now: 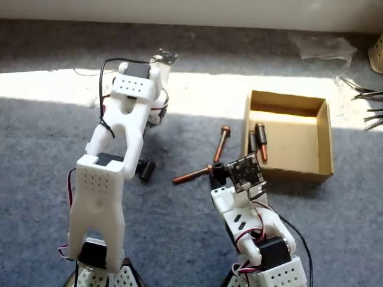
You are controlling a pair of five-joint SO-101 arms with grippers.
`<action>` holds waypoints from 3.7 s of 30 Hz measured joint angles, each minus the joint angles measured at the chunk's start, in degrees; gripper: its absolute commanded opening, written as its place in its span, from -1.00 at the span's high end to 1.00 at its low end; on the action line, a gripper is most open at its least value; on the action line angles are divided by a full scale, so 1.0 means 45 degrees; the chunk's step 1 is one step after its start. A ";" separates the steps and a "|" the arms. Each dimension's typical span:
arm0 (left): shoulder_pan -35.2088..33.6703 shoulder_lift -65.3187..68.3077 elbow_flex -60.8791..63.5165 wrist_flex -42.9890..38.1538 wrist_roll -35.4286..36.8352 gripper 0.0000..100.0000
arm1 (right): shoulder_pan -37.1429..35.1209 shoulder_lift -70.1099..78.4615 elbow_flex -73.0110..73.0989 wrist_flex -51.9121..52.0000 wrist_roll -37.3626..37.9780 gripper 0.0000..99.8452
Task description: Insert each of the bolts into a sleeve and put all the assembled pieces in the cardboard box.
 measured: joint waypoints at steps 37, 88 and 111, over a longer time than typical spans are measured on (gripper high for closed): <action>-0.0684 0.1426 -0.0313 -0.0879 -0.1035 0.75 | 0.0000 0.0000 0.0000 0.0000 0.0469 0.99; 0.0469 -0.4200 -0.1192 0.2481 -0.0449 0.99 | -0.1055 0.0000 0.0840 -0.4571 0.0606 0.99; 0.0449 -1.4515 0.9748 -0.1934 -0.0449 0.99 | -0.2618 0.0020 0.0840 -0.6545 0.0606 0.99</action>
